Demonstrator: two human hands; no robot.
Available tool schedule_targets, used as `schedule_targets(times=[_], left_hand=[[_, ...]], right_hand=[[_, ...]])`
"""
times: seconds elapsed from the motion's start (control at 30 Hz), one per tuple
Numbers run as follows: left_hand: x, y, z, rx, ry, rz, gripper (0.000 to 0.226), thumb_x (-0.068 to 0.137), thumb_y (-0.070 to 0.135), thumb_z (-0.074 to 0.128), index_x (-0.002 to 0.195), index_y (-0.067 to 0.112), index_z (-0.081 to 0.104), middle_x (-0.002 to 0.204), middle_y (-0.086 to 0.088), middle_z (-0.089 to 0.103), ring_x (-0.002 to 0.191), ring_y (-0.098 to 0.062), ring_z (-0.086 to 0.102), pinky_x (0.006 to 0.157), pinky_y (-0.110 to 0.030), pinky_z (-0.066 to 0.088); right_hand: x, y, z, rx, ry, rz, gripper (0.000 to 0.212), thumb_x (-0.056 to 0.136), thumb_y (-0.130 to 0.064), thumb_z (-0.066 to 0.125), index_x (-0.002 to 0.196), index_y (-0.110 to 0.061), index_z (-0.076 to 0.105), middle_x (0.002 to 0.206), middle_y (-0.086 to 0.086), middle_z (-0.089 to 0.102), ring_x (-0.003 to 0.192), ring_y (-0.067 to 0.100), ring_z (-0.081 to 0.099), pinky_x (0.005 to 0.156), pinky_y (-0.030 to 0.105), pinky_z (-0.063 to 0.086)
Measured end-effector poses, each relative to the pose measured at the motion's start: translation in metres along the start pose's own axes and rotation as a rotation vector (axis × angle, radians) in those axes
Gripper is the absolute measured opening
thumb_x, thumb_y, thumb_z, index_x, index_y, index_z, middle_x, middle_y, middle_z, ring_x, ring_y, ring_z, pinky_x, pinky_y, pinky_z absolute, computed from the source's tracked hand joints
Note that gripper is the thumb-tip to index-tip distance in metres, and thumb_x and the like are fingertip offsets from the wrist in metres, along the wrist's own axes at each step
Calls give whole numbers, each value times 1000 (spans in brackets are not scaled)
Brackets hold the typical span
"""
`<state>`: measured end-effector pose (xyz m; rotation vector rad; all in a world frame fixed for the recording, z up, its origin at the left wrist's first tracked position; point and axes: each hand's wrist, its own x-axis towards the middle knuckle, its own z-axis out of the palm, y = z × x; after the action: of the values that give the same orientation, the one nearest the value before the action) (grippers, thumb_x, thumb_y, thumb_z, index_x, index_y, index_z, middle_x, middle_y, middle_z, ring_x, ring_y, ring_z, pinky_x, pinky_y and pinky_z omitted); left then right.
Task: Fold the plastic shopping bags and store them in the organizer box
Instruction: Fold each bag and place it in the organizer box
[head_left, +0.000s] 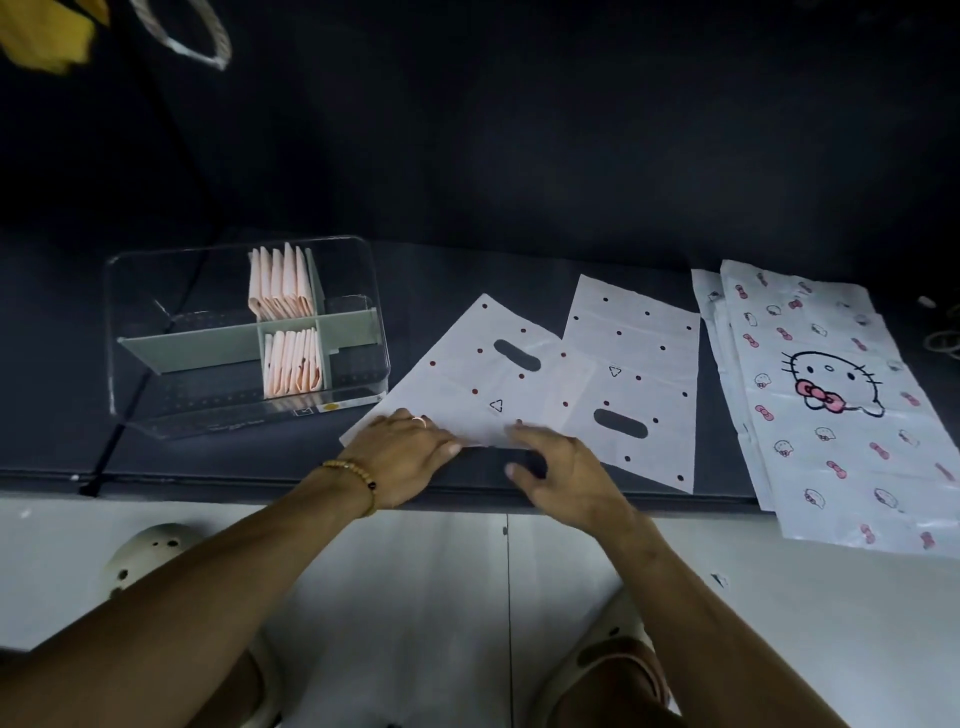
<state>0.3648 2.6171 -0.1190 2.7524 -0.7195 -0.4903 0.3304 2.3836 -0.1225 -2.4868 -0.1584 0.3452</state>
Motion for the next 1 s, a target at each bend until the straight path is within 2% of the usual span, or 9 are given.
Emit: schedule_targets(times=[0.03, 0.1, 0.23, 0.33, 0.43, 0.57, 0.73, 0.87, 1.0], left_hand=[[1, 3, -2, -38, -11, -22, 41, 100, 46, 25, 121, 34, 58, 118, 2, 63, 107, -20, 51, 96, -37, 41], [-2, 2, -6, -207, -25, -73, 35, 96, 52, 39, 113, 33, 63, 107, 5, 66, 99, -17, 56, 85, -30, 46], [-13, -17, -21, -562, -80, -119, 39, 76, 47, 73, 112, 33, 69, 112, 20, 64, 99, 7, 55, 89, -15, 40], [-21, -28, -27, -1016, -36, -148, 38, 69, 41, 77, 104, 28, 72, 112, 12, 69, 106, -4, 62, 98, -24, 42], [-26, -34, -20, -1298, -25, -236, 40, 75, 46, 73, 109, 24, 69, 114, 7, 69, 108, -12, 63, 98, -30, 45], [-16, -31, 1, -843, 142, -366, 26, 94, 24, 59, 118, 18, 65, 108, 10, 67, 91, -2, 61, 83, -15, 43], [6, -18, 16, -582, 287, -482, 27, 98, 32, 46, 81, 12, 52, 81, -5, 60, 80, -24, 59, 71, -36, 47], [13, -15, 19, -529, 335, -521, 31, 92, 45, 51, 77, 19, 51, 76, 2, 56, 76, -22, 57, 64, -31, 41], [18, -13, 22, -326, 297, -469, 28, 95, 38, 49, 89, 12, 56, 86, -7, 59, 88, -31, 61, 69, -35, 46]], right_hand=[[0, -5, 1, 47, 47, 7, 8, 92, -26, 60, 92, -30, 67, 87, -16, 64, 78, -1, 56, 76, 23, 46], [0, -4, 4, 112, 98, 63, 35, 97, -23, 53, 62, -26, 48, 56, -13, 45, 54, 4, 43, 58, 23, 36], [-3, 9, -9, 346, 73, 274, 30, 97, -24, 54, 68, -20, 61, 58, -12, 54, 55, 0, 48, 58, 16, 43], [-5, 15, -9, 433, 33, 373, 31, 96, -27, 55, 89, 1, 65, 75, 5, 56, 68, 14, 49, 70, 37, 49], [-5, 11, -4, 460, 83, 425, 31, 95, -26, 54, 79, 0, 60, 74, 3, 52, 68, 16, 46, 64, 28, 41], [2, 8, 0, 365, 144, 487, 39, 93, -25, 57, 58, -16, 41, 59, -3, 41, 56, 14, 38, 53, 24, 33], [9, 10, 10, 108, 230, 587, 40, 92, -32, 59, 60, -11, 48, 57, 1, 51, 62, 22, 52, 61, 28, 40], [12, 7, 15, 61, 273, 623, 27, 93, -35, 58, 91, -9, 66, 85, 7, 67, 88, 31, 64, 69, 28, 44], [17, 8, 17, -7, 297, 615, 28, 95, -36, 55, 109, -13, 63, 104, 10, 68, 97, 31, 63, 75, 31, 46]])
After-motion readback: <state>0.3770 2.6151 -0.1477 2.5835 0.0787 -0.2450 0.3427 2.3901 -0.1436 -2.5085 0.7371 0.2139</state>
